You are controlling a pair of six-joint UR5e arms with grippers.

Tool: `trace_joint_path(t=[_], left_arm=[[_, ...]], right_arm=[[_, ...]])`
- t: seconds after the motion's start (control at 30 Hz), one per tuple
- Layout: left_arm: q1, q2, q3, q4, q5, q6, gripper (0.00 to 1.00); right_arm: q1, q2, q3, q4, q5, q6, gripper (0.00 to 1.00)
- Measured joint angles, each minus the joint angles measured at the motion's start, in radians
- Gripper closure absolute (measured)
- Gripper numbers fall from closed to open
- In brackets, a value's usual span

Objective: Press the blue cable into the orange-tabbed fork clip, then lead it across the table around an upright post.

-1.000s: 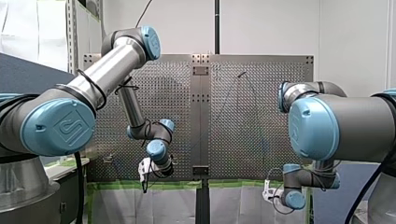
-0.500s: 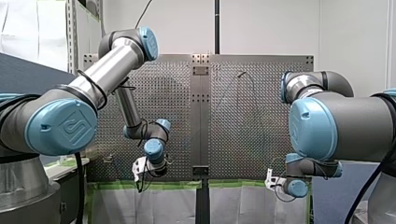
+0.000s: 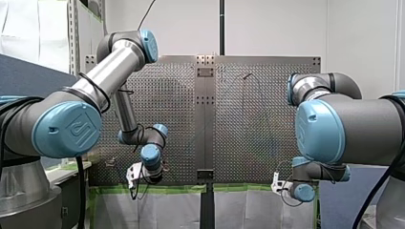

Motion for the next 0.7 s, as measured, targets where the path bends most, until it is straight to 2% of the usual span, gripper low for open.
trace_joint_path(t=[0.4, 0.7], left_arm=[[0.028, 0.001, -0.004, 0.002, -0.005, 0.024, 1.0], [0.04, 0.011, -0.017, 0.005, -0.075, 0.057, 1.0]], right_arm=[[0.003, 0.0, 0.0, 0.0, 0.001, 0.002, 1.0], [0.005, 0.002, 0.0, -0.012, 0.008, 0.012, 1.0]])
